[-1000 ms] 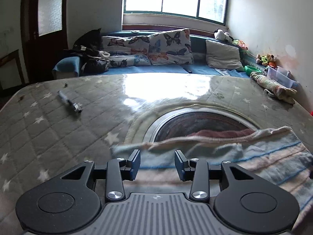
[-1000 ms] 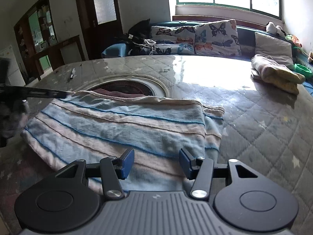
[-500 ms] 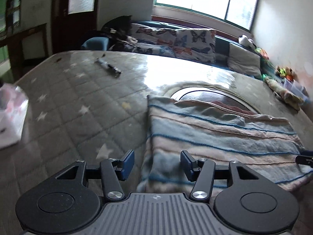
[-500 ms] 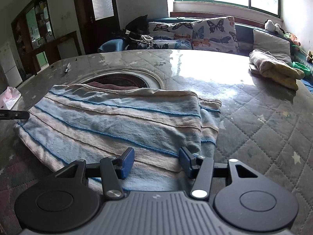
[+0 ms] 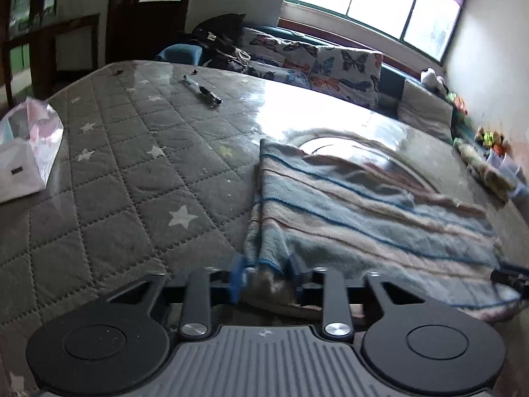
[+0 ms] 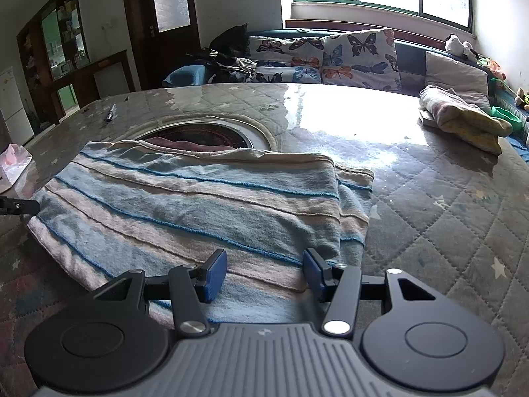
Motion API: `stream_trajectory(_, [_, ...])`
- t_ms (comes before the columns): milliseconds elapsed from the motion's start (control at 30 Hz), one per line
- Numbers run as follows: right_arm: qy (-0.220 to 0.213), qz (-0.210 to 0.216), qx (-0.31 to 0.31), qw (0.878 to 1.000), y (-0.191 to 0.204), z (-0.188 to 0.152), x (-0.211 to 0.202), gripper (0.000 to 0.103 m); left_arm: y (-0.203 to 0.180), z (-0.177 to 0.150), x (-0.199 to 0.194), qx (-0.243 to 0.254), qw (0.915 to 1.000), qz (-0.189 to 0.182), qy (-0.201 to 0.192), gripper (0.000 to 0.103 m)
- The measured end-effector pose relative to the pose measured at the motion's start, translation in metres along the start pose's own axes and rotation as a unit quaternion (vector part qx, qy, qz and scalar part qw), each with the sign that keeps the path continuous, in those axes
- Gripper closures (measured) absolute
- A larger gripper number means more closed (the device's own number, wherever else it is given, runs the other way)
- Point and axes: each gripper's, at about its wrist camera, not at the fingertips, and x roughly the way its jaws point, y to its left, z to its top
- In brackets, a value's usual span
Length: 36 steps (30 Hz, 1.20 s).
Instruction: Fold clothes
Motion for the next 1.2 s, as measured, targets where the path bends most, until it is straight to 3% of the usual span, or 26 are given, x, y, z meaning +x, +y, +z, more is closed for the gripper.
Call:
stream_trajectory(233, [-0.005, 0.021, -0.007, 1.0, 0.014, 0.018, -0.006, 0.051, -0.009, 0.01, -0.018, 0.016, 0.9991, -0.022, -0.032, 0.09])
stream_trajectory(667, [0.006, 0.087, -0.085, 0.993, 0.092, 0.071, 0.009, 0.051, 0.012, 0.0, -0.011, -0.009, 0.9993, -0.02, -0.031, 0.086])
stream_trajectory(700, [0.007, 0.09, -0.09, 0.992, 0.098, 0.072, 0.011, 0.051, 0.013, -0.002, -0.012, -0.011, 0.9993, -0.02, -0.031, 0.08])
stream_trajectory(733, [0.008, 0.093, -0.095, 0.991, 0.104, 0.074, 0.012, 0.051, 0.015, -0.003, -0.013, -0.014, 0.9992, -0.019, -0.031, 0.066])
stream_trajectory(800, [0.011, 0.099, -0.105, 0.989, 0.115, 0.077, 0.016, 0.051, 0.019, -0.007, -0.014, -0.018, 0.9992, -0.019, -0.031, 0.055])
stream_trajectory(833, [0.013, 0.102, -0.11, 0.989, 0.12, 0.078, 0.017, 0.051, 0.021, -0.008, -0.015, -0.021, 0.9991, -0.018, -0.032, 0.055])
stream_trajectory(1100, [0.022, 0.12, -0.139, 0.983, 0.153, 0.088, 0.023, 0.051, 0.016, -0.015, -0.009, -0.026, 0.9986, -0.046, -0.01, 0.057])
stream_trajectory(1167, [0.024, 0.127, -0.144, 0.981, 0.159, 0.092, 0.023, 0.051, 0.015, -0.015, -0.007, -0.031, 0.9985, -0.045, -0.009, 0.067])
stream_trajectory(1200, [0.026, 0.13, -0.144, 0.981, 0.162, 0.095, 0.023, 0.051, 0.016, -0.015, -0.007, -0.04, 0.998, -0.047, -0.007, 0.08])
